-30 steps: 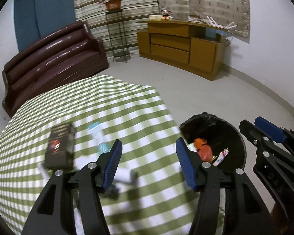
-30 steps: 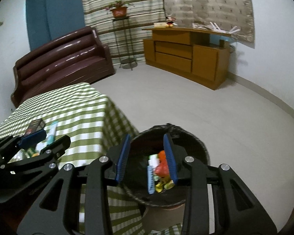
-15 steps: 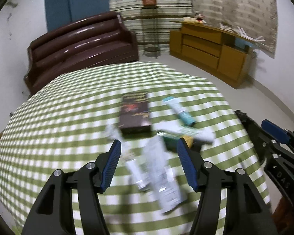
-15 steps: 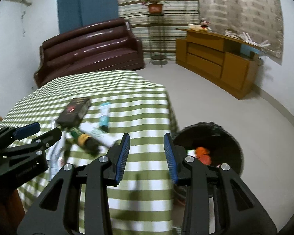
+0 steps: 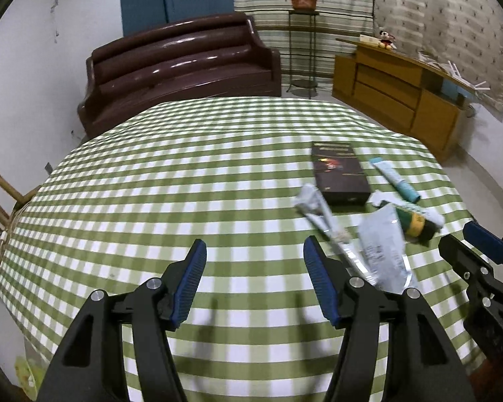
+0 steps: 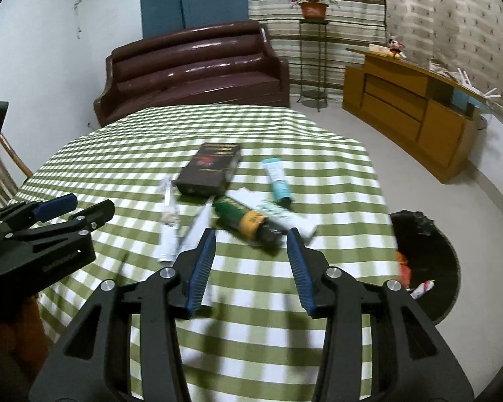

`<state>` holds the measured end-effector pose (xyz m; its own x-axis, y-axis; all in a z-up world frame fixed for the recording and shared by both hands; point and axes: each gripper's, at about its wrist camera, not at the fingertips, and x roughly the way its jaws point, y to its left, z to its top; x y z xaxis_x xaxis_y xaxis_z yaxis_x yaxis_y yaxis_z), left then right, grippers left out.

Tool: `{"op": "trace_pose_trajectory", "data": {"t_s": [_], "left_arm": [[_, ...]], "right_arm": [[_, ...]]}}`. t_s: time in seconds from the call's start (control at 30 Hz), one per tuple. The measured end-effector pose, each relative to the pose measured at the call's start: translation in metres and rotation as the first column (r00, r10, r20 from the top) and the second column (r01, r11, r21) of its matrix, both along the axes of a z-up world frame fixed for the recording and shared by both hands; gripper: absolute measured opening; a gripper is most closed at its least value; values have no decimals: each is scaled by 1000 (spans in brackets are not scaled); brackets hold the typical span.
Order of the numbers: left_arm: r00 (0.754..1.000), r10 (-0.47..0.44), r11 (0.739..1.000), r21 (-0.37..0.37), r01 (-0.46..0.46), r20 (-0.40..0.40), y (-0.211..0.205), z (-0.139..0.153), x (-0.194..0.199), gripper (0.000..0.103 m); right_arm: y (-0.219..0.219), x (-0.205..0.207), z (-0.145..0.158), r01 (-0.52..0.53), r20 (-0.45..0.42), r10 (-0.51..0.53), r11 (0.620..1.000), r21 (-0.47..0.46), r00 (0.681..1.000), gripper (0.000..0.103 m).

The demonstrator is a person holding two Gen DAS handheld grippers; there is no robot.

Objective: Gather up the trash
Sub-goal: 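Move both tools back over the table and grasp the white packet with the right tool, then grasp the paper-wrapped white stick with the left tool while the right tool holds the packet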

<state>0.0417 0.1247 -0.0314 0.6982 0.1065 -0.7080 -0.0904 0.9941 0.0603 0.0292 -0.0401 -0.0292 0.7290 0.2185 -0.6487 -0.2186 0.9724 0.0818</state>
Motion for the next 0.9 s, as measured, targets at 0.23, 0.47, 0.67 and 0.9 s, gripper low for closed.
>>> {"op": "trace_pose_trajectory", "data": {"t_s": [0.23, 0.47, 0.67, 0.9], "left_arm": [[999, 38, 999, -13, -38, -9, 26, -6, -6, 60], [998, 57, 998, -30, -57, -20, 41, -12, -8, 60], [998, 56, 997, -44, -57, -25, 43, -14, -7, 63], [999, 42, 998, -47, -43, -28, 36, -15, -6, 63]], "right_arm": [[26, 1, -12, -40, -40, 39, 999, -21, 998, 44], [37, 6, -23, -47, -81, 43, 998, -49, 996, 44], [46, 9, -28, -68, -105, 60, 995, -79, 993, 39], [49, 4, -27, -75, -85, 67, 992, -102, 994, 26]]}}
